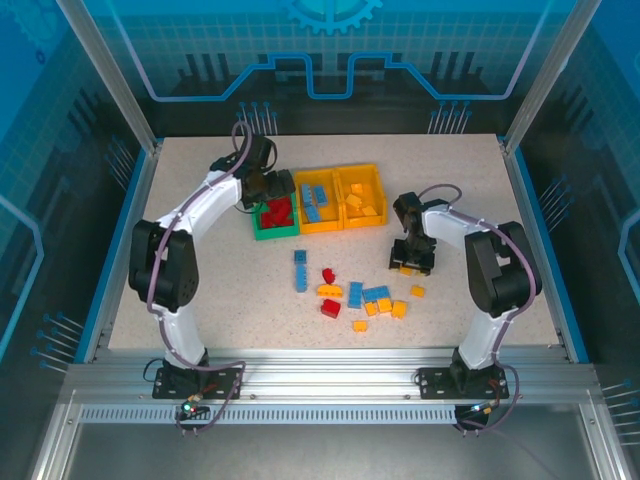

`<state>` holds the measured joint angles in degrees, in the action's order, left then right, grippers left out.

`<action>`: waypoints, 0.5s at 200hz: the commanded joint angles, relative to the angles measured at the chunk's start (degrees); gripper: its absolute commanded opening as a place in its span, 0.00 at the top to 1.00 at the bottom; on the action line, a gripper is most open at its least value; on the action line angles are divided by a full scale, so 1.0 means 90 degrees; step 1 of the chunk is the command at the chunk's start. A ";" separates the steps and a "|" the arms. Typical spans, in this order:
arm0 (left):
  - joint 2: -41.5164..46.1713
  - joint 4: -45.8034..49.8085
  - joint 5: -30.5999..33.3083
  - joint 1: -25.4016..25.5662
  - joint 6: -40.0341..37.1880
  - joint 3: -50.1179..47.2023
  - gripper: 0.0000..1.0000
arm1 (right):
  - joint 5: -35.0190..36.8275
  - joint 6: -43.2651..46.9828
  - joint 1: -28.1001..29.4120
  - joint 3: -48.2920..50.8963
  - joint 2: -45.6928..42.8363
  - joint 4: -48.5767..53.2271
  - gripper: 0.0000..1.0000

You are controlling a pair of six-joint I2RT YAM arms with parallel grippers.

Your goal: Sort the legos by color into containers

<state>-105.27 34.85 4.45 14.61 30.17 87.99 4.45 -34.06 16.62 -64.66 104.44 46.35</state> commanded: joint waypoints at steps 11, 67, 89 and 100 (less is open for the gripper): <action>0.1011 -0.0341 -0.0155 -0.0021 0.0064 -0.0546 0.01 | 0.0082 -0.0024 0.0121 -0.0085 0.0166 0.0058 0.64; 0.1974 -0.0560 -0.0214 0.0012 0.0104 -0.1884 0.01 | 0.0138 0.0032 0.0333 -0.0889 -0.0458 0.0319 0.72; 0.2215 -0.0547 -0.0225 0.0079 0.0150 -0.2364 0.01 | -0.0339 0.0102 0.0328 -0.1569 -0.0452 0.0156 0.72; 0.2324 -0.0552 -0.0229 0.0130 0.0170 -0.2599 0.01 | -0.0641 0.0109 0.0307 -0.1958 -0.0291 0.0031 0.72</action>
<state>-86.96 30.11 3.53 14.87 30.81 68.40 3.97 -33.93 19.11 -75.29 102.50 48.29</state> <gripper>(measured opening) 0.987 0.290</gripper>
